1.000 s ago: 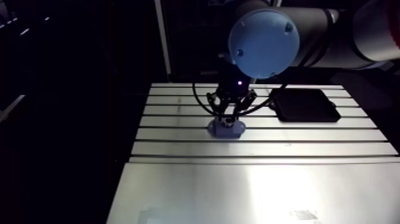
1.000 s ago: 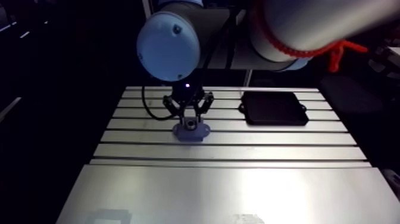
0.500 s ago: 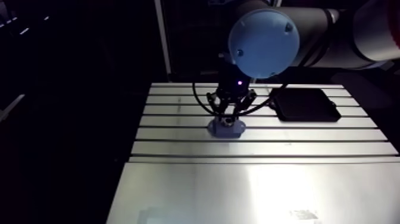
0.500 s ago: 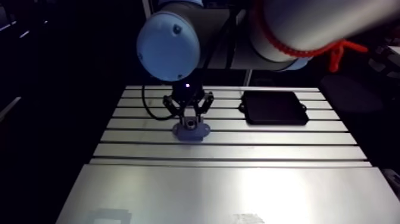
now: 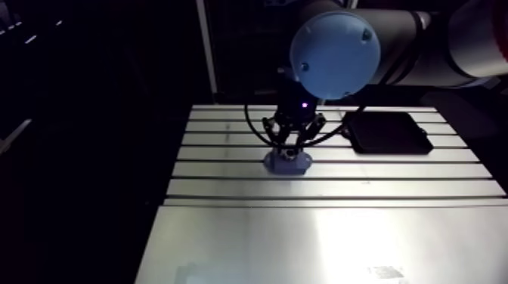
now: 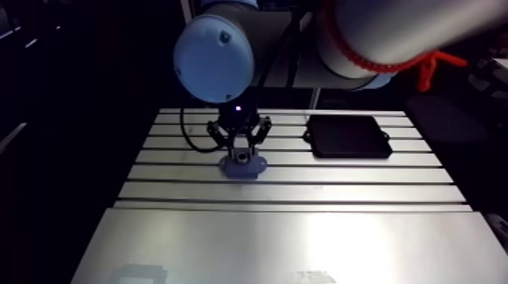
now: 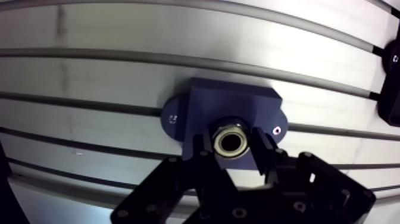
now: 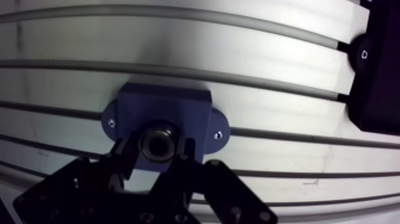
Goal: Pick up the bearing and press it into the housing until flush.
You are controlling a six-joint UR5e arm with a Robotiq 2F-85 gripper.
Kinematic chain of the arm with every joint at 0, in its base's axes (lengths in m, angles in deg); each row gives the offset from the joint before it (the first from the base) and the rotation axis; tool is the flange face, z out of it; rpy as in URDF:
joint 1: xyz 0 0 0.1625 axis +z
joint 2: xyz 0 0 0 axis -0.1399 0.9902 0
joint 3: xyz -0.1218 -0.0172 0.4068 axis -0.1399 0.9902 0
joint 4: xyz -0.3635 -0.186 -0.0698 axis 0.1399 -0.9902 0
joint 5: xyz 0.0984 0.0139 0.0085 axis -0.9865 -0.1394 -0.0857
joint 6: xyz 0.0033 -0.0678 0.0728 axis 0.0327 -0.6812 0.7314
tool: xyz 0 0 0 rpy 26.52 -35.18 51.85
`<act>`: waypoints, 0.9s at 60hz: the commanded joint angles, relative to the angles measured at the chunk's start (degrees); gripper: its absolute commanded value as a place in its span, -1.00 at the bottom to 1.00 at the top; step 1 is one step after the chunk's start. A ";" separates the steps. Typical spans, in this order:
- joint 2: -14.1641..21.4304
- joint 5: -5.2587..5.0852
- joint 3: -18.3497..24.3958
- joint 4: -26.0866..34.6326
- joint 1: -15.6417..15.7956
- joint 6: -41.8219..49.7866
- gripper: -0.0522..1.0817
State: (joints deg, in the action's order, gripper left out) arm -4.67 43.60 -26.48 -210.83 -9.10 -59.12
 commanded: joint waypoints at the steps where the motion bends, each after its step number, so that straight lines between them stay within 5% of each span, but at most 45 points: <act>1: 0.00 0.00 0.00 0.00 -0.07 -0.06 0.34; 54: -0.09 -0.25 -0.09 -2.13 -0.18 -0.24 0.34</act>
State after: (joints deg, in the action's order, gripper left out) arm -4.68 43.49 -26.51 -211.25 -9.28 -59.29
